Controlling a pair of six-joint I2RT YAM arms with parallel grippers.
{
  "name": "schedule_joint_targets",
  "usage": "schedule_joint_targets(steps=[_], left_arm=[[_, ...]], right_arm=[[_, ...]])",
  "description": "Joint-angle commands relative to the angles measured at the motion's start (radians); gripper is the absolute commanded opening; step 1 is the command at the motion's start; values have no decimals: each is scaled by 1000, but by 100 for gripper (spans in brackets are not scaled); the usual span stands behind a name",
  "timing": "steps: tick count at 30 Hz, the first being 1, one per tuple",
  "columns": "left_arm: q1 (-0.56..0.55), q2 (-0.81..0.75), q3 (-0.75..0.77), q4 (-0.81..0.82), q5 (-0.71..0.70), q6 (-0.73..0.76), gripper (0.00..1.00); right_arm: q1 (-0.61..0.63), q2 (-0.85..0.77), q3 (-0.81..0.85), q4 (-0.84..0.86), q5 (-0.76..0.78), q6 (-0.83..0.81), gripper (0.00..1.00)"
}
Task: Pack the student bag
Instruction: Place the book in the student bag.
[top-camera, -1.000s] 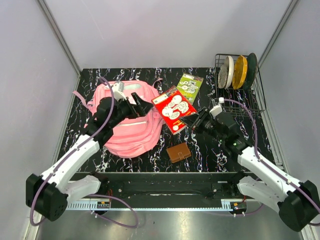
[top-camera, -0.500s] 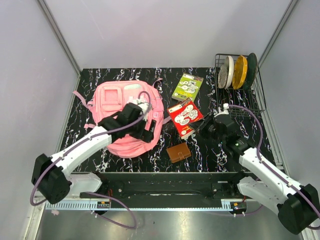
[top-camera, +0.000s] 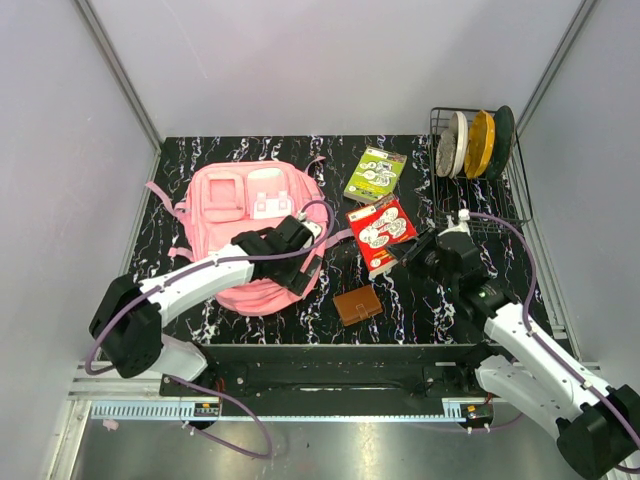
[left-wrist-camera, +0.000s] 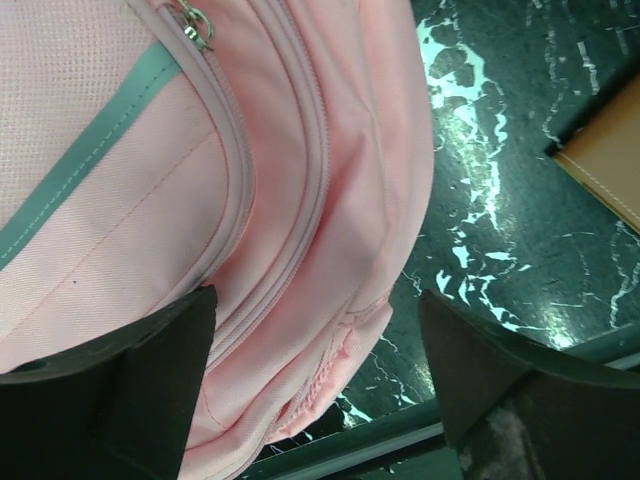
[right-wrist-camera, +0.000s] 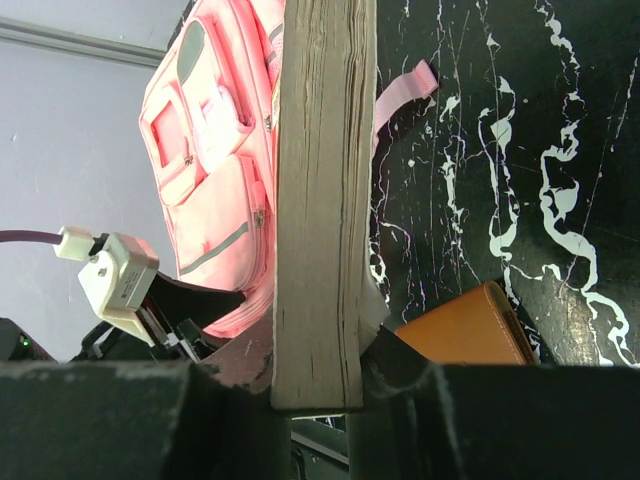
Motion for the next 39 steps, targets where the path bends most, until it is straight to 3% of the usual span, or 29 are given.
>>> schedule_joint_targets(steps=[1,3,12,14,16,18,28,33,39], left_arm=[[-1,53,43,10,-121,23,82],[-4,71,45,12,-115,28,77],[-9,87,34,41,-129,20,35],[-9,82,40,42,-128,20,22],[-7,77,48,41,-126,22,17],[-7,71,51,41,-125,20,0],[-7,-56,75,58,-174,-6,0],[-7,-162,185,33,-172,-18,0],[-6,-168,360,15,-163,-16,0]], right_arm=[[-6,8,22,52,14,-10,0],[-7,11,23,52,8,-11,0],[-10,-1,14,52,14,-7,0],[-13,4,12,50,10,-4,0],[-13,7,14,52,5,-5,0],[-13,8,9,50,1,-5,0],[-13,-13,-15,50,-7,3,0],[-15,-32,-32,66,-103,-5,0],[6,68,-80,252,-337,43,0]])
